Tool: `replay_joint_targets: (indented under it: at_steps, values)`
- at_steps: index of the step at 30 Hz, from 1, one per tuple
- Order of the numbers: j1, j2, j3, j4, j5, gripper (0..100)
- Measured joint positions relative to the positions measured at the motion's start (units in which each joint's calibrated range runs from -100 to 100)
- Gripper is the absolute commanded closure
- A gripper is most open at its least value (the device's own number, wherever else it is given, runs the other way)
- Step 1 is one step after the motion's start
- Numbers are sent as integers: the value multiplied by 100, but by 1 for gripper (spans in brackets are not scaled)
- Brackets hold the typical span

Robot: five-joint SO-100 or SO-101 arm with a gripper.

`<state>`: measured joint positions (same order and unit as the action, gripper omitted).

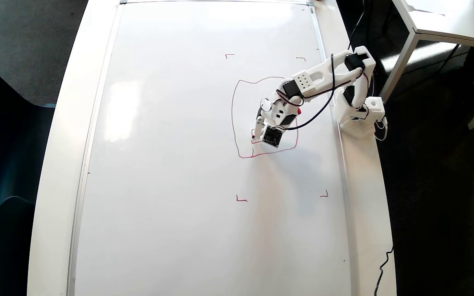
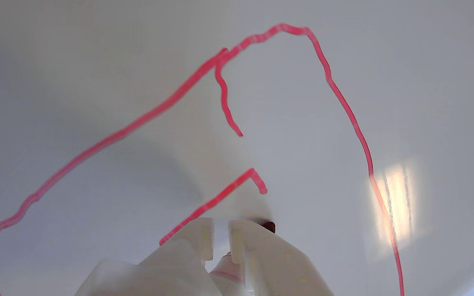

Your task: Draw on a whiteboard a robot head using a pen attached to the gripper

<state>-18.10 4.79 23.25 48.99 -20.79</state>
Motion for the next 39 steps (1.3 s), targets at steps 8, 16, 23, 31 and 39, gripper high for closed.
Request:
replay_joint_targets:
  at_steps: [8,16,23,31,39]
  values:
    - [-30,0,0,0,0,99]
    - [-30,25,-749,465,5,99]
    - [68,25,-1233,954,5,99]
    - [732,25,-1270,1199,5,99]
    - [1169,25,-1270,1301,5,99]
